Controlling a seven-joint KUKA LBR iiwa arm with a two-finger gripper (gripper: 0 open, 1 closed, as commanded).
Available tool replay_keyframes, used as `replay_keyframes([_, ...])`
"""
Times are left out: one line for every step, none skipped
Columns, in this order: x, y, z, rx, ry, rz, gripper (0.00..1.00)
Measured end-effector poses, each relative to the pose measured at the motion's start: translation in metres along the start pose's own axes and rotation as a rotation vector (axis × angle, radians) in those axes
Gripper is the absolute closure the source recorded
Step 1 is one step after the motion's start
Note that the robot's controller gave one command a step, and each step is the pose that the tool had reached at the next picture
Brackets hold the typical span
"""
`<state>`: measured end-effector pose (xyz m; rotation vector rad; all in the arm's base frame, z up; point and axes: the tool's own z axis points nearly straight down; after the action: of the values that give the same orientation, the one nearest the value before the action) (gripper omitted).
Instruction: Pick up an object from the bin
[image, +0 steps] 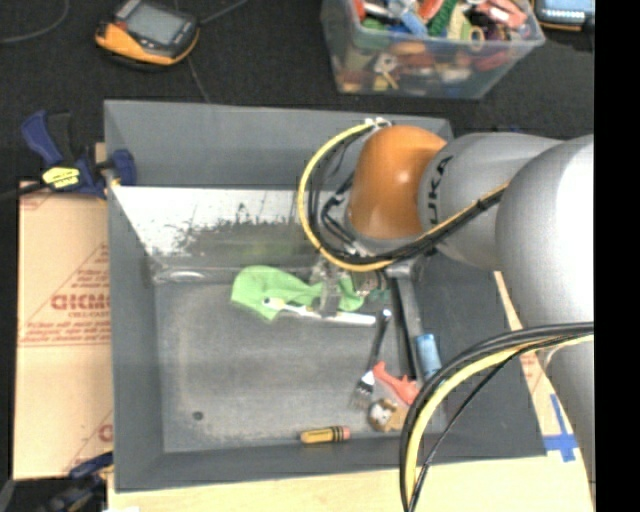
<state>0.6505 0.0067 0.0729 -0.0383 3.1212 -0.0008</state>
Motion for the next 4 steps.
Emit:
replay_keyframes([0.000, 0.000, 0.000, 0.000, 0.000, 0.000, 1.00])
replay_keyframes([0.000, 0.000, -0.001, 0.000, -0.001, 0.000, 1.00])
replay_keyframes([0.000, -0.001, -0.009, 0.000, -0.001, 0.001, 1.00])
replay_keyframes([0.000, -0.001, -0.026, 0.000, -0.001, 0.001, 1.00])
